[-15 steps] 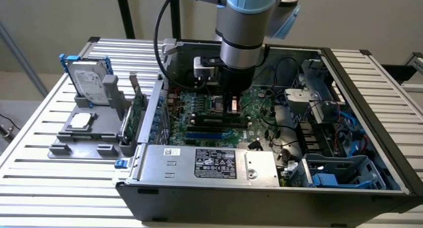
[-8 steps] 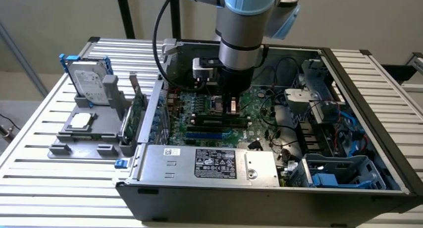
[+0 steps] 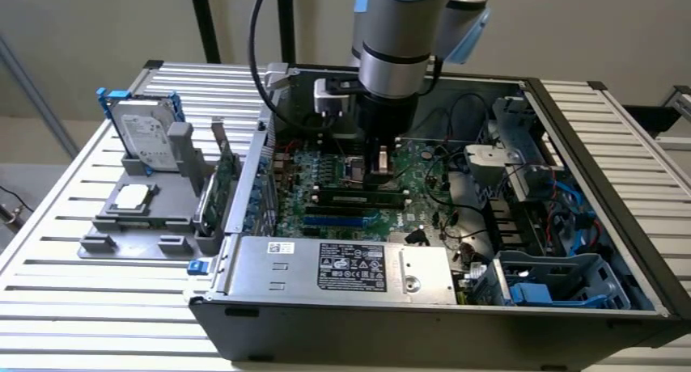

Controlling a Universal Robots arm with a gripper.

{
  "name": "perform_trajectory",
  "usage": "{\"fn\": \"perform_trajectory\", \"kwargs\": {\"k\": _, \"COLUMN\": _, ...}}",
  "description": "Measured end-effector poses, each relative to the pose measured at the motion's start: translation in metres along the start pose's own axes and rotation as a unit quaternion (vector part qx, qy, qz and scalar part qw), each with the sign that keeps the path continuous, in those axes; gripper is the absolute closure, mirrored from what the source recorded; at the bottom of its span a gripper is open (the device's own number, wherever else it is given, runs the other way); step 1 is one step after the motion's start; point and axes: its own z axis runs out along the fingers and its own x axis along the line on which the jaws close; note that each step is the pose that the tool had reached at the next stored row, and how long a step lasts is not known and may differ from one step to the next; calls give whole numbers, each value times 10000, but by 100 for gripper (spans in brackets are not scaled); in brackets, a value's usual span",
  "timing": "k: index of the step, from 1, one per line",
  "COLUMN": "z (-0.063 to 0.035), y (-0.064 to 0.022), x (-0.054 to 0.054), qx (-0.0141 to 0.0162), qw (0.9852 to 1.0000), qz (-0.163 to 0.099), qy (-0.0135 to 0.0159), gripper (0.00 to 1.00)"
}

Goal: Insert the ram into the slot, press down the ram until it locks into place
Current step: 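Insert the ram into the slot, then press down the ram until it locks into place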

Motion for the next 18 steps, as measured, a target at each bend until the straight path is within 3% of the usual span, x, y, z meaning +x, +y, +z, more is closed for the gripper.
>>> {"fn": "perform_trajectory", "kwargs": {"k": 4, "z": -60, "y": 19, "x": 11, "qx": -1, "qw": 10000, "qz": 2, "qy": -16, "gripper": 81}}
{"fn": "perform_trajectory", "kwargs": {"k": 6, "z": -60, "y": 20, "x": 11, "qx": -2, "qw": 10000, "qz": 2, "qy": -26, "gripper": 89}}
{"fn": "perform_trajectory", "kwargs": {"k": 18, "z": -60, "y": 21, "x": 11, "qx": 1, "qw": 9999, "qz": 0, "qy": -128, "gripper": 89}}
